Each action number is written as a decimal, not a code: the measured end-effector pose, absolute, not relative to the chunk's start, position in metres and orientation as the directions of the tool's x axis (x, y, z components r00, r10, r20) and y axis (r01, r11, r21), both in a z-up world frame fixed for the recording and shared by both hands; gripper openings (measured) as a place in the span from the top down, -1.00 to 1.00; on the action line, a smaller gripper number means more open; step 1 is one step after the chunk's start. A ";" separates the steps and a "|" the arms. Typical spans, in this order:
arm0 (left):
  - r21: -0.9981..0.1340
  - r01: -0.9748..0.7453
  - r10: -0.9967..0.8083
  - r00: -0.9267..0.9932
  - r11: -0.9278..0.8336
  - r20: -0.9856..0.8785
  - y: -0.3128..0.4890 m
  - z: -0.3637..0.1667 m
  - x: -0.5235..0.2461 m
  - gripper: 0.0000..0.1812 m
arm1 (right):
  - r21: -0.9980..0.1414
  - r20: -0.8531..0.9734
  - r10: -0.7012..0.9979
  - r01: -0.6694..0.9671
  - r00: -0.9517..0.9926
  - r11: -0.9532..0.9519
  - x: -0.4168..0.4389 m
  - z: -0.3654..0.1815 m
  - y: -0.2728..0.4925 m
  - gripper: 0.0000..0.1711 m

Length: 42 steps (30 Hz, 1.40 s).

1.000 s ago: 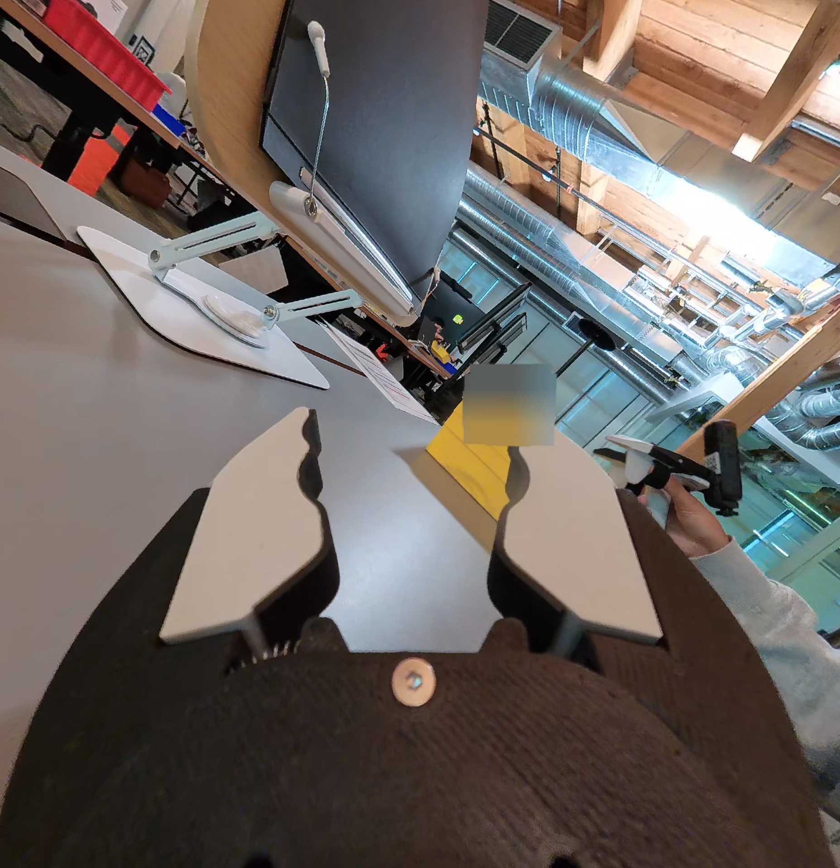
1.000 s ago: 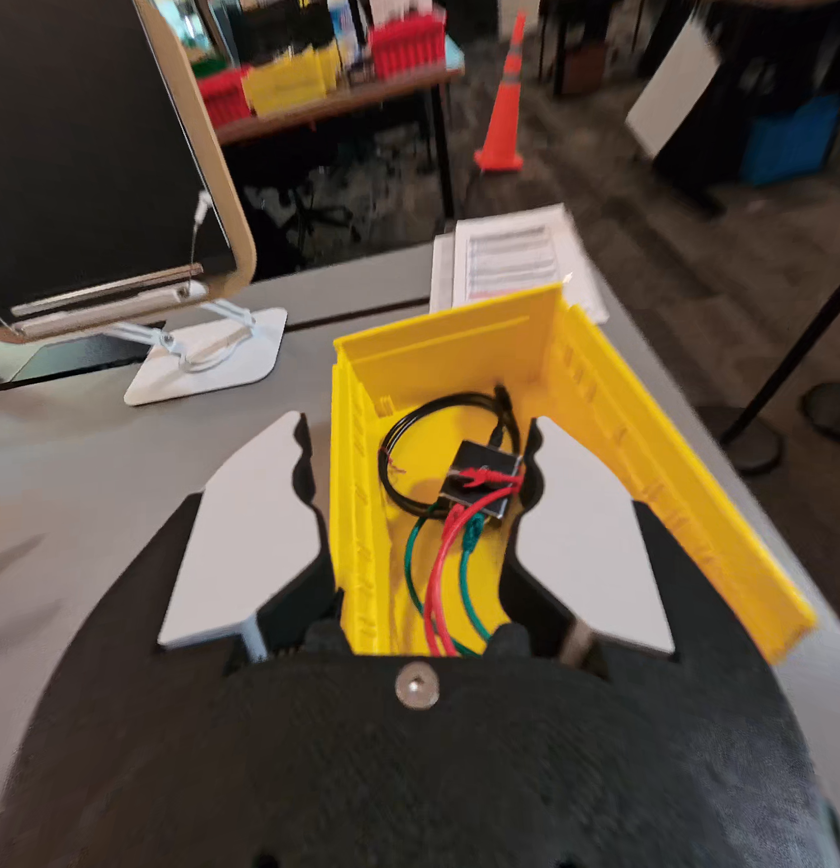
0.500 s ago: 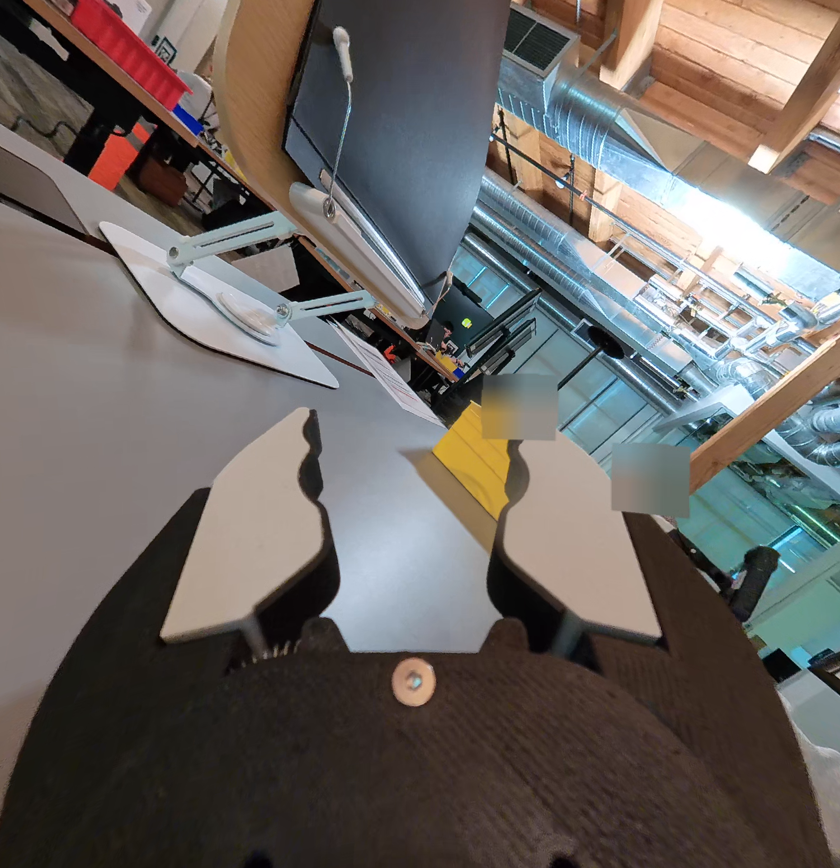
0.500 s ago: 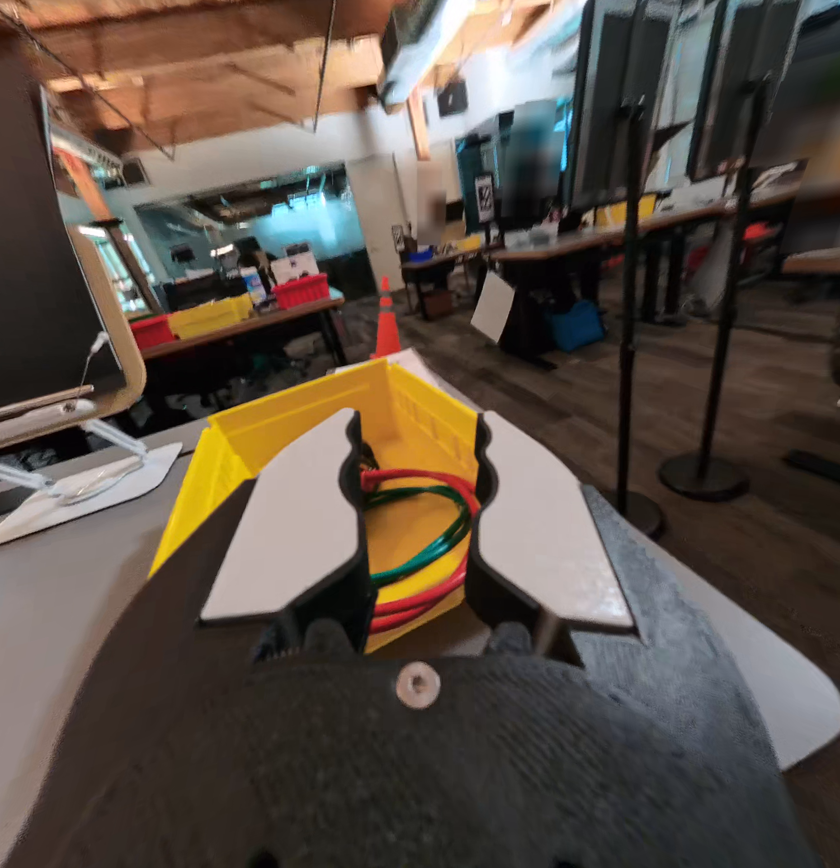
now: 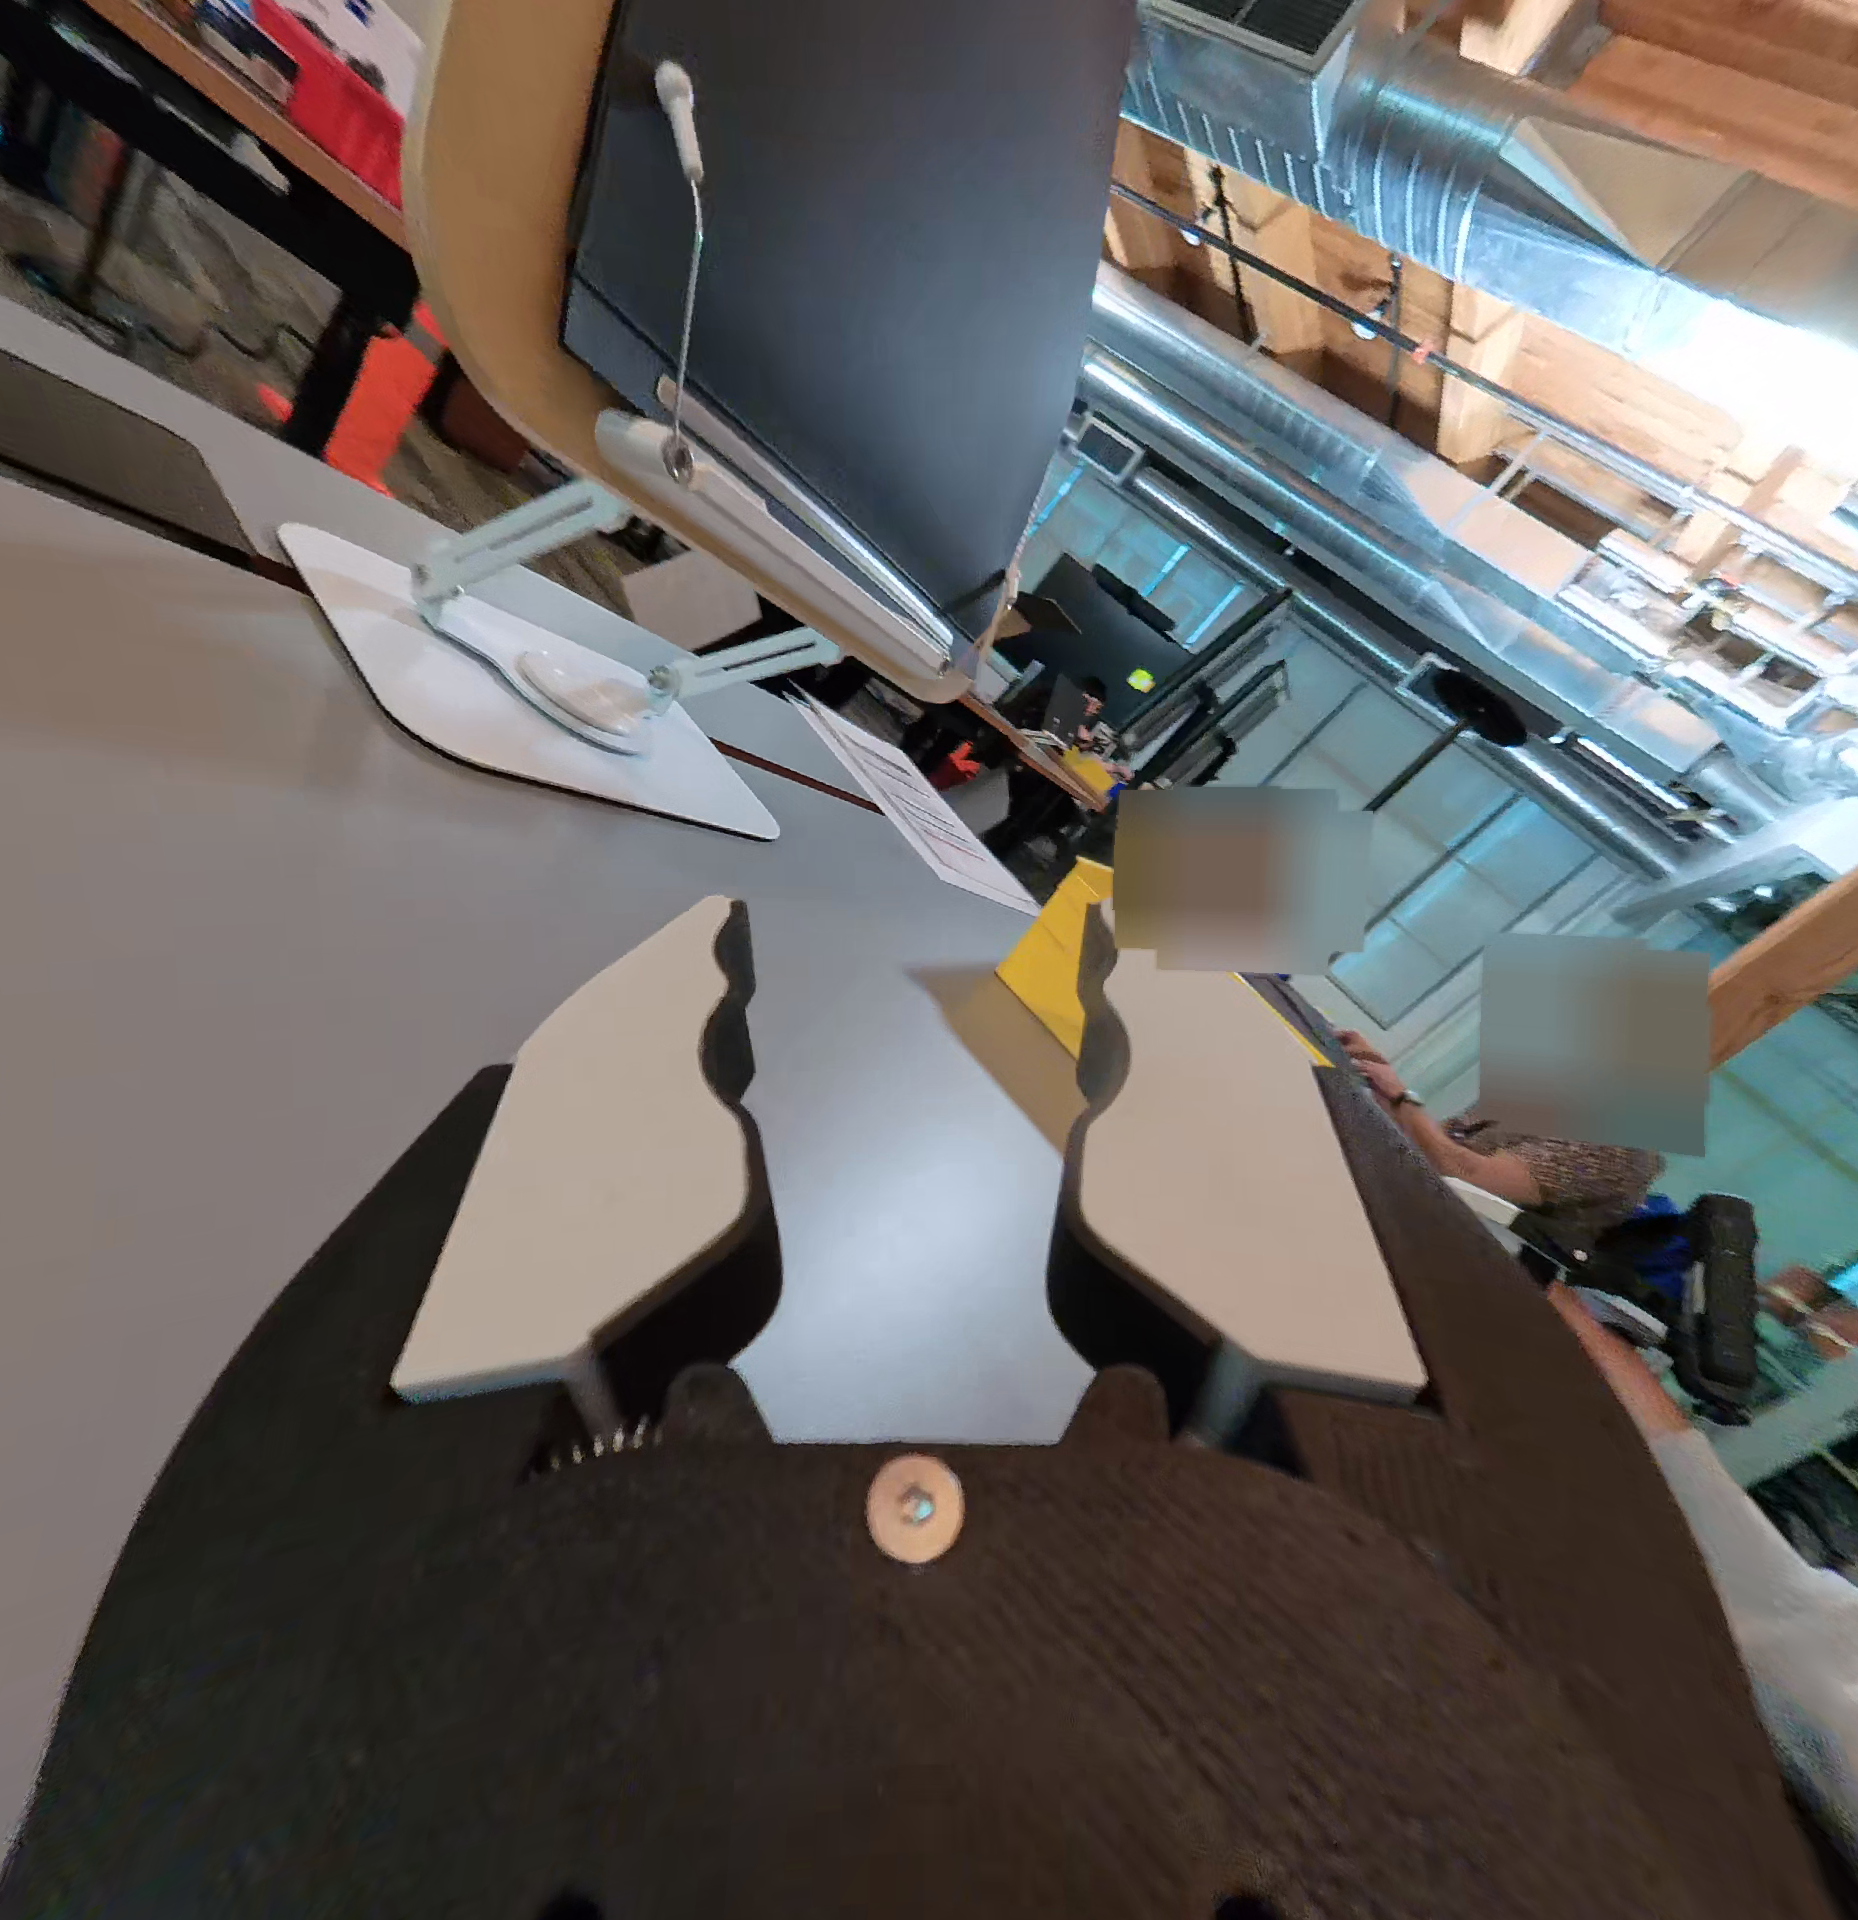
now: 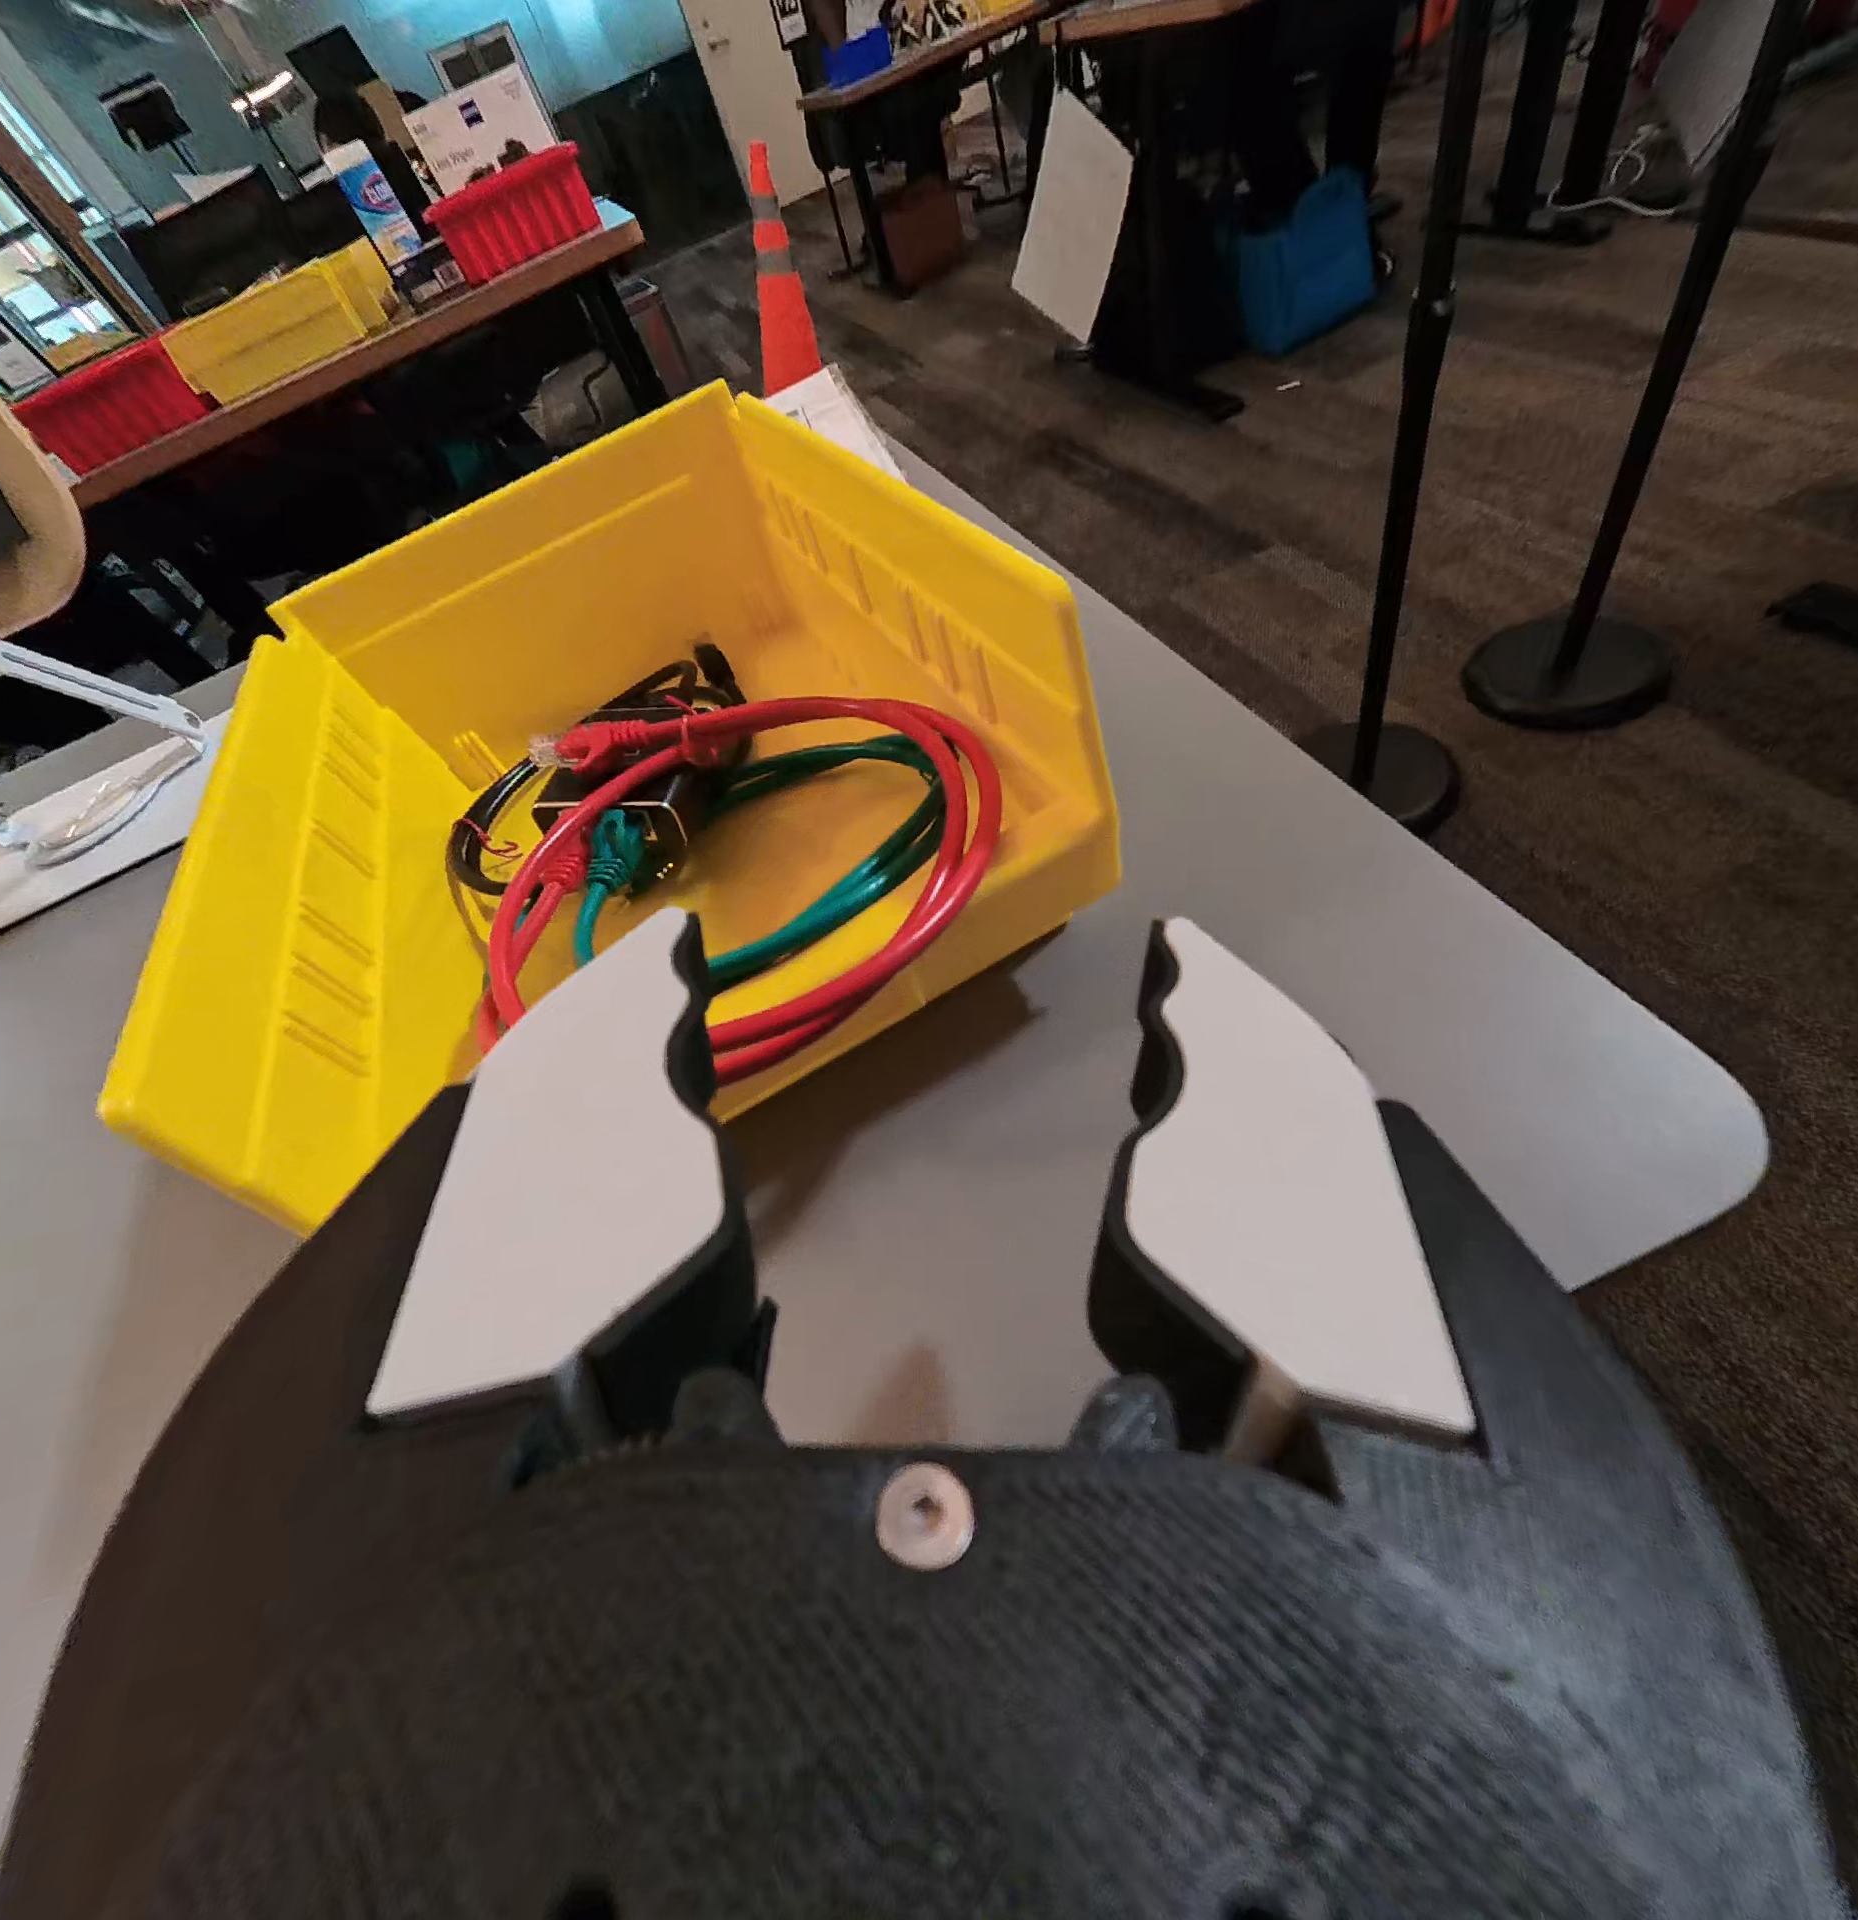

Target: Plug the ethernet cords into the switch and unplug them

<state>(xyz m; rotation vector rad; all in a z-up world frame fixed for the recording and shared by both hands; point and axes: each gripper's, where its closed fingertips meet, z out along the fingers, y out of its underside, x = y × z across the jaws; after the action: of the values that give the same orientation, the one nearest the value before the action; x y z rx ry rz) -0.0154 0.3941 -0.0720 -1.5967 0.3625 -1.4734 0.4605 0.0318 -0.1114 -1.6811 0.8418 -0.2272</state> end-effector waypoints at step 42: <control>-0.714 0.371 -0.597 0.393 -0.593 0.700 0.366 -0.097 -0.086 0.36 | -0.800 -0.516 -0.259 -0.567 0.817 -0.195 0.481 -0.132 0.130 0.59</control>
<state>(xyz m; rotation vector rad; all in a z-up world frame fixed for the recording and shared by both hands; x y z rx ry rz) -0.0863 0.3664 -0.0969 -1.7523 0.1985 -1.3519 0.4813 0.1300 -0.1315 -1.7841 0.6357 0.3154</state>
